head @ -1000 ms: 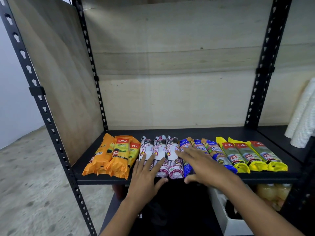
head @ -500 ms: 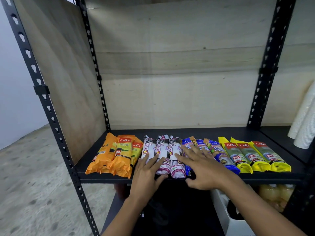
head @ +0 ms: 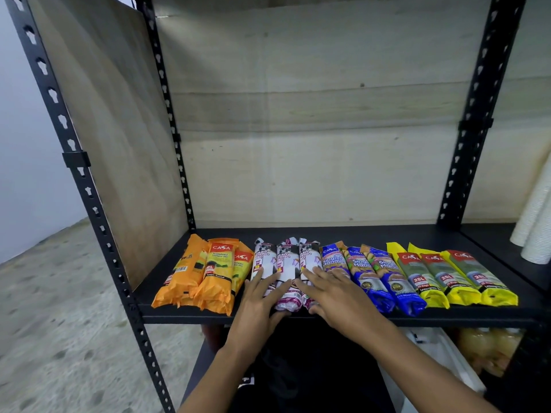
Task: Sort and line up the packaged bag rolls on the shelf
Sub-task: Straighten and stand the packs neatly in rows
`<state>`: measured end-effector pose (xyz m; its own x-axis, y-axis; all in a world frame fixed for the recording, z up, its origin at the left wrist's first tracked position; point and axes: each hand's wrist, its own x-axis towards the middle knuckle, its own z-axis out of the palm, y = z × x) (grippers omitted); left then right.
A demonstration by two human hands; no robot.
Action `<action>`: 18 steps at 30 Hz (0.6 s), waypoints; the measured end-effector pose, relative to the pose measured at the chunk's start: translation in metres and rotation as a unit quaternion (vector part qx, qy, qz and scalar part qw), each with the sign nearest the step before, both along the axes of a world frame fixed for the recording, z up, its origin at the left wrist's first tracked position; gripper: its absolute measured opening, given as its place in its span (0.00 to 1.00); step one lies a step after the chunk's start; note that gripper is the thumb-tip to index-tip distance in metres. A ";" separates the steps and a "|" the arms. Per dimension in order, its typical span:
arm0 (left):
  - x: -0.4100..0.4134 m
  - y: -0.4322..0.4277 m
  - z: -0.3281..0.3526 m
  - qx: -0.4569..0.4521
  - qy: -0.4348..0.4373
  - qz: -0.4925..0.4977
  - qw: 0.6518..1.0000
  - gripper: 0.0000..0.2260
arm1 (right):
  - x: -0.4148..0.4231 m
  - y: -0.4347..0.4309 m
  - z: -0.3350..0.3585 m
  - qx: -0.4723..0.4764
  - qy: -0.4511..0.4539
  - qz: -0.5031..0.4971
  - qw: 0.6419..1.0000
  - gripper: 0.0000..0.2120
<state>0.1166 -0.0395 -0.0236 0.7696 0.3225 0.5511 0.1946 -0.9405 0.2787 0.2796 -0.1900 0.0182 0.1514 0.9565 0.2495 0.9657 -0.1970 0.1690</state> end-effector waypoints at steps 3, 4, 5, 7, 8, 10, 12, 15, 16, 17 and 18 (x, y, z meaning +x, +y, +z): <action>0.001 0.004 0.002 -0.008 0.008 -0.007 1.000 0.30 | 0.001 0.000 0.000 0.009 -0.002 0.001 1.000 0.34; 0.001 0.004 0.002 -0.009 0.008 -0.007 1.000 0.30 | 0.001 0.000 0.000 0.008 0.000 -0.001 1.000 0.34; 0.002 0.004 0.001 -0.008 0.007 -0.007 1.000 0.30 | 0.001 0.000 -0.001 0.008 0.001 -0.003 1.000 0.34; 0.002 0.004 0.000 -0.005 0.006 -0.006 1.000 0.30 | 0.002 0.002 -0.001 0.007 0.002 -0.006 1.000 0.33; 0.002 0.004 0.000 -0.004 0.006 -0.005 1.000 0.30 | 0.002 0.002 -0.002 0.006 0.005 -0.008 1.000 0.33; 0.002 0.003 0.002 0.001 0.016 0.001 1.000 0.30 | 0.001 0.002 -0.001 0.003 0.009 -0.011 1.000 0.33; -0.001 -0.001 0.005 0.020 0.032 0.013 0.999 0.31 | 0.000 0.001 0.000 0.000 0.018 -0.018 1.000 0.34; -0.013 -0.008 0.010 0.051 0.013 0.017 0.998 0.33 | -0.008 0.000 0.005 -0.001 0.054 -0.023 0.998 0.43; -0.019 -0.010 0.012 0.048 -0.012 0.006 0.999 0.33 | -0.012 0.002 0.008 0.005 0.071 -0.017 0.997 0.44; -0.027 -0.011 0.015 0.042 -0.044 -0.008 0.998 0.32 | -0.018 0.005 0.012 0.015 0.092 -0.006 0.996 0.44; -0.036 -0.011 0.018 0.040 -0.077 -0.019 0.996 0.30 | -0.025 0.010 0.015 0.032 0.116 0.004 0.993 0.43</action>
<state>0.0803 -0.0504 -0.0059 0.6848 0.2456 0.6860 0.1198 -0.9666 0.2265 0.2542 -0.1804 0.0335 0.2043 0.9413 0.2686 0.9788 -0.1920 -0.0716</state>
